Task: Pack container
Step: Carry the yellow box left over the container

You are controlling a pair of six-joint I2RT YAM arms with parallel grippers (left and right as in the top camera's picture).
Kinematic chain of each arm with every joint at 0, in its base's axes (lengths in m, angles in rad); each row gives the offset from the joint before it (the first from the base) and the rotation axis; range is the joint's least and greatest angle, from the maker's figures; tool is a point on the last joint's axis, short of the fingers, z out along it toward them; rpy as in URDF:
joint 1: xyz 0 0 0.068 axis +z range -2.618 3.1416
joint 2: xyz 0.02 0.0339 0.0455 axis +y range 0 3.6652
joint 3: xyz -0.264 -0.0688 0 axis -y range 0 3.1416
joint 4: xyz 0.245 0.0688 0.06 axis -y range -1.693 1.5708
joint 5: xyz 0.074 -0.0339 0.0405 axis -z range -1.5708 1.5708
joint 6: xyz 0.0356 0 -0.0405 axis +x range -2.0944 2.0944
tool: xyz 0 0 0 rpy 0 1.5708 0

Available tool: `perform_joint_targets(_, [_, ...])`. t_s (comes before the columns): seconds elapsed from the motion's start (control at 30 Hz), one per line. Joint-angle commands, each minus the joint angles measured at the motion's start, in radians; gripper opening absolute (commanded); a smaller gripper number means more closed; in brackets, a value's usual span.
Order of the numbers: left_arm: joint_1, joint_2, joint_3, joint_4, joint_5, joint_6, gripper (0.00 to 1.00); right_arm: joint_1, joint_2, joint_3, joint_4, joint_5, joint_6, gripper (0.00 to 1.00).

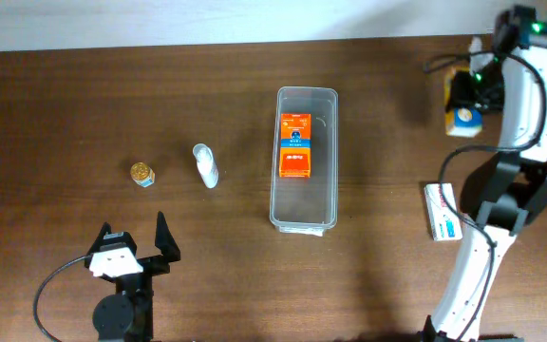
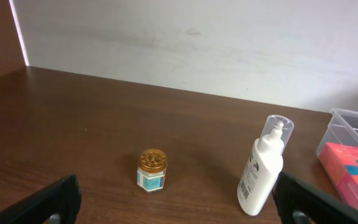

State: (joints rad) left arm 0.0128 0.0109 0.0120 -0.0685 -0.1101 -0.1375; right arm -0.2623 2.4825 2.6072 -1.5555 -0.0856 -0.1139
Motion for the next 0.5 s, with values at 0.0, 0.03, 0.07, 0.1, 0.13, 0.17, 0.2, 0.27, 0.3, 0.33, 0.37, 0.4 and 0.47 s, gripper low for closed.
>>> perform_joint_targets(0.0, [0.003, -0.006, -0.003, -0.001, -0.011, 0.016, 0.99, 0.091, -0.009, 0.140, -0.067, -0.046, 0.094, 0.51])
perform_joint_targets(0.03, [0.003, -0.006, -0.003, -0.001, -0.011, 0.016, 0.99, 0.116, -0.009, 0.170, -0.091, -0.047, 0.098, 0.51])
perform_joint_targets(0.07, [0.003, -0.006, -0.003, -0.001, -0.011, 0.016, 0.99, 0.137, -0.009, 0.192, -0.113, -0.046, 0.105, 0.51])
perform_joint_targets(0.1, [0.003, -0.006, -0.003, -0.001, -0.011, 0.016, 0.99, 0.163, -0.009, 0.215, -0.138, -0.046, 0.113, 0.51])
perform_joint_targets(0.13, [0.003, -0.006, -0.003, -0.001, -0.011, 0.016, 0.99, 0.190, -0.009, 0.230, -0.144, -0.047, 0.137, 0.51])
perform_joint_targets(0.17, [0.003, -0.006, -0.003, -0.001, -0.011, 0.016, 0.99, 0.208, -0.014, 0.232, -0.143, -0.047, 0.163, 0.51])
perform_joint_targets(0.2, [0.003, -0.006, -0.003, -0.001, -0.011, 0.016, 0.99, 0.238, -0.021, 0.233, -0.143, -0.051, 0.184, 0.51])
perform_joint_targets(0.27, [0.003, -0.006, -0.003, -0.001, -0.011, 0.016, 0.99, 0.297, -0.029, 0.233, -0.143, -0.054, 0.235, 0.51])
perform_joint_targets(0.3, [0.003, -0.006, -0.003, -0.001, -0.011, 0.016, 0.99, 0.325, -0.030, 0.233, -0.143, -0.055, 0.266, 0.51])
perform_joint_targets(0.33, [0.003, -0.006, -0.003, -0.001, -0.011, 0.016, 0.99, 0.354, -0.029, 0.232, -0.143, -0.055, 0.299, 0.51])
perform_joint_targets(0.37, [0.003, -0.006, -0.003, -0.001, -0.011, 0.016, 1.00, 0.371, -0.030, 0.232, -0.143, -0.055, 0.318, 0.51])
perform_joint_targets(0.4, [0.003, -0.006, -0.003, -0.001, -0.011, 0.016, 0.99, 0.397, -0.029, 0.232, -0.143, -0.054, 0.340, 0.51])
perform_joint_targets(0.47, [0.003, -0.006, -0.003, -0.001, -0.011, 0.016, 0.99, 0.438, -0.029, 0.232, -0.143, -0.054, 0.384, 0.52])
